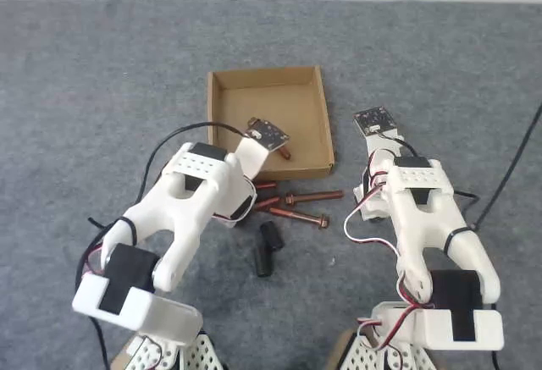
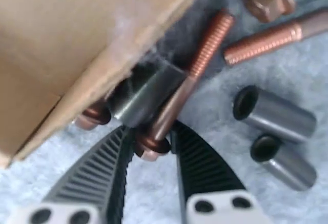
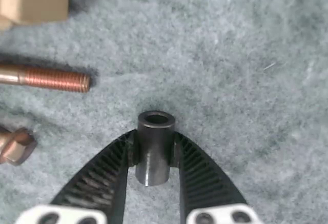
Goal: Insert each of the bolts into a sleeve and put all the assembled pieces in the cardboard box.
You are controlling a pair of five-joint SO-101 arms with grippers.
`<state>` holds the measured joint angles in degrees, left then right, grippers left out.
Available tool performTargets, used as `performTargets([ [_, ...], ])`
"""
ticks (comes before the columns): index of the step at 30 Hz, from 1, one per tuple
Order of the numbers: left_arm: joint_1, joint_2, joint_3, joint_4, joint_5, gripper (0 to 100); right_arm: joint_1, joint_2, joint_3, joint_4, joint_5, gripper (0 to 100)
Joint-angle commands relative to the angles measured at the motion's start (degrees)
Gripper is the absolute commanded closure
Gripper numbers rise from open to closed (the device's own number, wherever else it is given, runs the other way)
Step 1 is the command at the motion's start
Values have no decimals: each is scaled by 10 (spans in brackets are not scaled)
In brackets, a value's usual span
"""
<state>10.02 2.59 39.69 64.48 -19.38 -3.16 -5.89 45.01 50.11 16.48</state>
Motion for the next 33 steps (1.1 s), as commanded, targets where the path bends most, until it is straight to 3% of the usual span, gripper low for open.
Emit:
performTargets([
  [1,-3,1,-14,25,-32,988,3,-5,-31,-6,-3,992],
  [7,-48,-4,-8,103,-156,988,2,-5,-31,-7,-3,992],
  [14,-203,1,-101,156,-223,984,2,-5,-30,-7,-3,992],
  [20,-265,1,-185,227,-286,984,2,-5,-30,-7,-3,992],
  [27,-270,1,-193,228,-323,984,2,-5,-30,-7,-3,992],
  [33,-295,2,-192,167,-321,948,2,-5,-30,-7,-3,992],
])
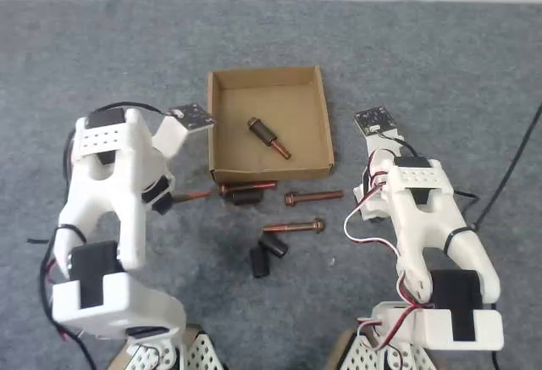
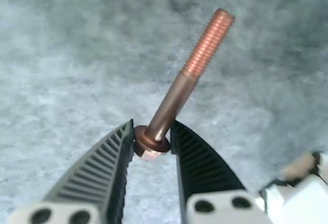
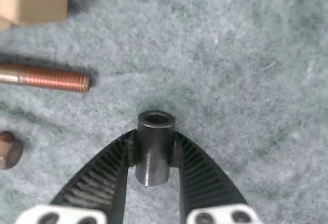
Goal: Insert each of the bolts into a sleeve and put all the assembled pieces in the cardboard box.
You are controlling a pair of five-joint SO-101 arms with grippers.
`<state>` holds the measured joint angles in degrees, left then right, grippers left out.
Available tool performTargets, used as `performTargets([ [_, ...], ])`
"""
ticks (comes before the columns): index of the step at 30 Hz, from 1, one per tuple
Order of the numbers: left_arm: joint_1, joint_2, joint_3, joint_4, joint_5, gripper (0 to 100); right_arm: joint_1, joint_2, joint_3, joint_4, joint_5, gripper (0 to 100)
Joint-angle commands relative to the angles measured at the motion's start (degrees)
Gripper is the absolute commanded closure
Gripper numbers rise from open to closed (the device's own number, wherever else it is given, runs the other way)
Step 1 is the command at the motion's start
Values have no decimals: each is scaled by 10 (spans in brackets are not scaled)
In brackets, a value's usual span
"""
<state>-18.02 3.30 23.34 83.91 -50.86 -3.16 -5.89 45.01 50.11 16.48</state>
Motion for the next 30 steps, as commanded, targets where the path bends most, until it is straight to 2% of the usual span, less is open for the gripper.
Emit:
performTargets([
  [1,-25,-5,-29,-36,-4,919,2,-5,-30,-7,-3,992],
  [4,-47,-5,-29,-54,-4,852,2,-5,-30,-8,-3,992],
  [10,-55,-12,-29,-60,6,849,2,-5,-30,-8,-3,992],
  [14,-52,-12,-47,-53,103,849,2,-5,-30,-8,-3,992],
  [19,-71,-12,-79,-26,345,859,2,-5,-30,-8,-3,992],
  [21,-80,-12,-79,-21,408,905,2,-5,-30,-8,-3,992],
  [24,-82,-29,-69,-23,424,996,2,-5,-30,-8,-3,992],
  [27,-84,-77,-21,-42,426,990,2,-5,-30,-8,-3,992],
  [30,-79,-155,80,-78,426,990,2,-5,-30,-8,-3,992],
])
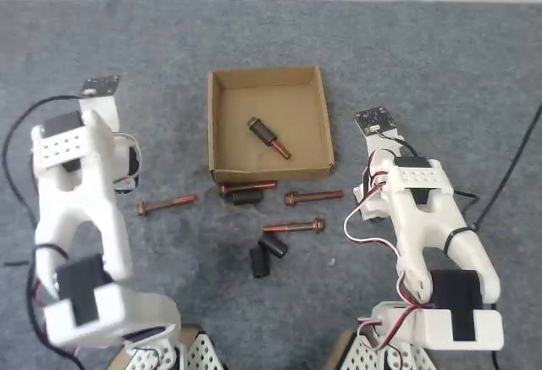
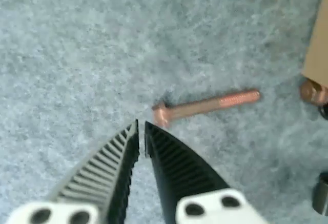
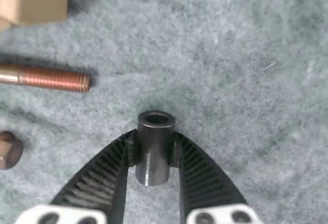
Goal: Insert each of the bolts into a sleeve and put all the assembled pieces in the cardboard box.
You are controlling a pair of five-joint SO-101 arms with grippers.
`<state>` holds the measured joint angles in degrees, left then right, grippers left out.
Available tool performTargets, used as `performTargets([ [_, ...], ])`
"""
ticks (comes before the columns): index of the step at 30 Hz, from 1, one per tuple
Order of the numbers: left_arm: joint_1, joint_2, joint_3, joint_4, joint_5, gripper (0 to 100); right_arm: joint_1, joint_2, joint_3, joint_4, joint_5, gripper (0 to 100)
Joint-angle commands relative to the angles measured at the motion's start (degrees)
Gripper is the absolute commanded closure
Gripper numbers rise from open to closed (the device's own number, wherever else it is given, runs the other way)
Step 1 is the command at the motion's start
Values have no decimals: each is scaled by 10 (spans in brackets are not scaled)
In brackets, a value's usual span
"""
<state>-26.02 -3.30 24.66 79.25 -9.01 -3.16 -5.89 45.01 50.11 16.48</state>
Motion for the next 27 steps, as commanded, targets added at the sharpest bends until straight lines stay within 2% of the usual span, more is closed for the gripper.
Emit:
performTargets([
  [1,1,-120,107,-50,9,990,2,-5,-30,-8,-3,992],
  [5,1,-240,228,-119,90,987,1,-5,-30,-8,-3,992],
  [7,1,-272,252,-120,122,972,1,-5,-30,-8,-3,992],
  [10,1,-270,250,-98,123,941,1,-5,-26,-8,-4,992],
  [17,23,-120,209,-90,98,945,1,-5,-25,-9,-4,992],
  [20,26,-29,164,-92,95,979,1,-5,-25,-9,-4,992],
  [27,25,115,52,-93,98,983,1,-5,-25,-9,-3,992],
])
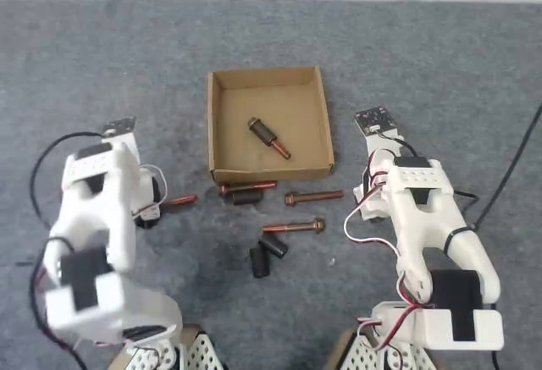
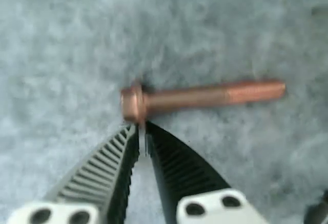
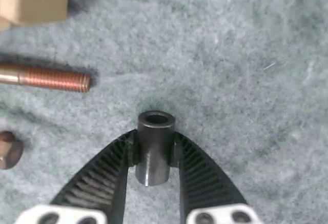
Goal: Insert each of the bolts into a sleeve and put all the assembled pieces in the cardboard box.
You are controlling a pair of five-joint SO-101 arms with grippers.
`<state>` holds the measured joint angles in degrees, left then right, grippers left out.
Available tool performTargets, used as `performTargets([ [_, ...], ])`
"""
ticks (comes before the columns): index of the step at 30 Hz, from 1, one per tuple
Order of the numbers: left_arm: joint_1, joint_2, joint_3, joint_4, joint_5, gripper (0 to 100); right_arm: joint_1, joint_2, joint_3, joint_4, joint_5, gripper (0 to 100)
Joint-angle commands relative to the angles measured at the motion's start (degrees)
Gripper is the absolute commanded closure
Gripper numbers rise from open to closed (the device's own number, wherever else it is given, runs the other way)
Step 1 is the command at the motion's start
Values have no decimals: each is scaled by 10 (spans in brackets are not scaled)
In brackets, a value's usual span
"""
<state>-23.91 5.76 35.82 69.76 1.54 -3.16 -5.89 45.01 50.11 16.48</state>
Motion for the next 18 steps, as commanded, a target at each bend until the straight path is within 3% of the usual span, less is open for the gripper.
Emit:
performTargets([
  [1,4,38,-74,2,-7,983,1,-5,-25,-9,-3,992],
  [18,40,71,-150,4,18,985,0,-5,-25,-9,-3,992],
])
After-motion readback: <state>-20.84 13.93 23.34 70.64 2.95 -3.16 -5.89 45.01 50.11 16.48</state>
